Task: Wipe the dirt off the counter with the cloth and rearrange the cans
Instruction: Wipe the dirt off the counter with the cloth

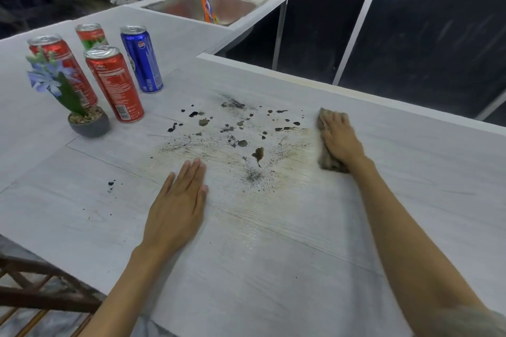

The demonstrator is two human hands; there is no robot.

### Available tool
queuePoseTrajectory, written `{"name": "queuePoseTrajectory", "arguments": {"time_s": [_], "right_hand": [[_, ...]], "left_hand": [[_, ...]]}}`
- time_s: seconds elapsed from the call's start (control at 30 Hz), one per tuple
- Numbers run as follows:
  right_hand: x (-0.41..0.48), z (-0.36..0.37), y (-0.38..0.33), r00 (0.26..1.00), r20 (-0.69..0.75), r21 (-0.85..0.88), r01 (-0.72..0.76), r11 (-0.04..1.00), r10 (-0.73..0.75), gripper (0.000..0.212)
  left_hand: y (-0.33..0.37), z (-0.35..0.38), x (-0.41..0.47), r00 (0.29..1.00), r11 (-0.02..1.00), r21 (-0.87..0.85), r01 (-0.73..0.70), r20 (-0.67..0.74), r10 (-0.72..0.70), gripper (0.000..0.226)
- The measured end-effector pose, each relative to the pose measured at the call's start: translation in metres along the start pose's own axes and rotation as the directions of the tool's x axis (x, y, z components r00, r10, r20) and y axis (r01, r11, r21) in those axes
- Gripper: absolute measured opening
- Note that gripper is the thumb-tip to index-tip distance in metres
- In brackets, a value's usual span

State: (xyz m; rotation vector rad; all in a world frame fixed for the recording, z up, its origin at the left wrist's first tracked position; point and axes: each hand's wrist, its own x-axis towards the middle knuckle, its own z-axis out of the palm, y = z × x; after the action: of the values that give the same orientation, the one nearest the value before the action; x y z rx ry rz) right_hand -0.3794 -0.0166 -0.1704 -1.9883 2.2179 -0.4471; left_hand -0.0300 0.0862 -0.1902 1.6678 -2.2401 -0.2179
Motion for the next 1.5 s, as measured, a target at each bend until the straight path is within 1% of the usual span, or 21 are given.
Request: {"name": "queuePoseTrajectory", "arguments": {"time_s": [0.07, 0.17, 0.3, 0.37, 0.43, 0.5, 0.53, 0.6, 0.7, 0.77, 0.83, 0.87, 0.93, 1.0, 1.03, 1.1, 1.2, 1.27, 1.33, 1.4, 1.5], "right_hand": [[0.019, 0.018, -0.042, 0.998, 0.028, 0.029, 0.053, 0.998, -0.054, 0.050], [0.004, 0.037, -0.089, 0.970, 0.091, 0.047, 0.222, 0.974, -0.226, 0.053], [-0.048, 0.029, -0.061, 0.859, 0.132, 0.138, 0.479, 0.867, -0.495, 0.052], [-0.046, 0.015, -0.025, 0.884, 0.109, 0.139, 0.438, 0.888, -0.454, 0.054], [-0.020, 0.004, 0.003, 0.953, 0.115, 0.101, 0.270, 0.958, -0.281, 0.052], [0.010, 0.001, 0.002, 0.985, 0.096, 0.043, 0.136, 0.990, -0.140, 0.053], [0.021, 0.005, -0.011, 0.989, 0.084, 0.032, 0.123, 0.992, -0.125, 0.053], [0.027, 0.021, -0.052, 0.982, 0.096, 0.057, 0.156, 0.986, -0.161, 0.054], [-0.009, 0.042, -0.098, 0.931, 0.125, 0.072, 0.336, 0.939, -0.343, 0.054], [-0.043, 0.041, -0.092, 0.868, 0.139, 0.083, 0.469, 0.880, -0.476, 0.055], [-0.064, 0.034, -0.064, 0.842, 0.121, 0.119, 0.514, 0.850, -0.526, 0.056], [-0.063, 0.027, -0.047, 0.861, 0.112, 0.115, 0.485, 0.867, -0.496, 0.055], [-0.045, 0.014, -0.018, 0.937, 0.119, 0.080, 0.322, 0.943, -0.330, 0.053], [-0.021, 0.007, -0.017, 0.980, 0.123, 0.022, 0.156, 0.987, -0.158, 0.053], [-0.012, 0.009, -0.029, 0.985, 0.121, 0.012, 0.127, 0.992, -0.127, 0.053], [-0.010, 0.022, -0.069, 0.977, 0.130, 0.043, 0.165, 0.985, -0.169, 0.053], [-0.050, 0.043, -0.112, 0.925, 0.130, 0.071, 0.351, 0.934, -0.357, 0.053], [-0.088, 0.042, -0.104, 0.858, 0.133, 0.085, 0.488, 0.869, -0.496, 0.054], [-0.113, 0.032, -0.074, 0.826, 0.125, 0.139, 0.534, 0.834, -0.549, 0.055], [-0.110, 0.015, -0.037, 0.881, 0.118, 0.142, 0.442, 0.886, -0.459, 0.054], [-0.074, 0.000, -0.013, 0.983, 0.121, 0.042, 0.137, 0.990, -0.141, 0.052]], "left_hand": [[-0.001, 0.001, 0.001, 1.000, 1.000, 0.001, 0.010, 0.003, -0.010, 0.052], [-0.001, 0.000, 0.002, 1.000, 1.000, -0.002, 0.018, 0.012, -0.018, 0.051], [-0.001, -0.001, 0.003, 1.000, 1.000, 0.015, 0.013, 0.013, -0.014, 0.058], [-0.001, -0.001, 0.002, 1.000, 1.000, 0.016, 0.009, 0.014, -0.009, 0.061], [-0.001, -0.001, 0.002, 1.000, 1.000, 0.006, 0.012, 0.013, -0.012, 0.061], [-0.001, 0.000, 0.002, 1.000, 1.000, 0.006, 0.011, 0.010, -0.011, 0.060], [-0.001, 0.001, 0.002, 1.000, 1.000, 0.010, 0.011, 0.008, -0.011, 0.058], [-0.003, 0.002, 0.003, 1.000, 1.000, 0.018, 0.012, 0.009, -0.012, 0.052], [-0.003, 0.003, 0.003, 1.000, 1.000, 0.018, 0.009, 0.004, -0.009, 0.053], [-0.003, 0.002, 0.003, 1.000, 1.000, 0.018, 0.007, -0.001, -0.007, 0.055], [-0.004, 0.002, 0.002, 1.000, 1.000, 0.017, 0.004, -0.005, -0.004, 0.052], [-0.004, 0.003, 0.002, 1.000, 1.000, 0.015, 0.006, -0.008, -0.005, 0.052], [-0.004, 0.002, 0.002, 1.000, 1.000, 0.013, 0.007, -0.009, -0.007, 0.052], [-0.003, 0.003, 0.002, 1.000, 1.000, 0.025, 0.006, -0.010, -0.006, 0.052], [-0.002, 0.002, 0.002, 1.000, 1.000, 0.026, 0.005, -0.011, -0.005, 0.052], [-0.002, 0.002, 0.003, 1.000, 1.000, 0.020, 0.003, -0.006, -0.003, 0.051], [-0.002, 0.001, 0.002, 1.000, 1.000, 0.025, 0.000, -0.004, 0.000, 0.051], [-0.003, 0.001, 0.002, 1.000, 1.000, 0.030, -0.001, -0.009, 0.001, 0.051], [-0.003, 0.001, 0.002, 1.000, 1.000, 0.027, -0.004, -0.009, 0.004, 0.051], [-0.003, 0.001, 0.001, 1.000, 1.000, 0.029, -0.009, -0.009, 0.010, 0.051], [-0.003, 0.001, 0.001, 1.000, 1.000, 0.029, -0.011, -0.008, 0.011, 0.051]]}}
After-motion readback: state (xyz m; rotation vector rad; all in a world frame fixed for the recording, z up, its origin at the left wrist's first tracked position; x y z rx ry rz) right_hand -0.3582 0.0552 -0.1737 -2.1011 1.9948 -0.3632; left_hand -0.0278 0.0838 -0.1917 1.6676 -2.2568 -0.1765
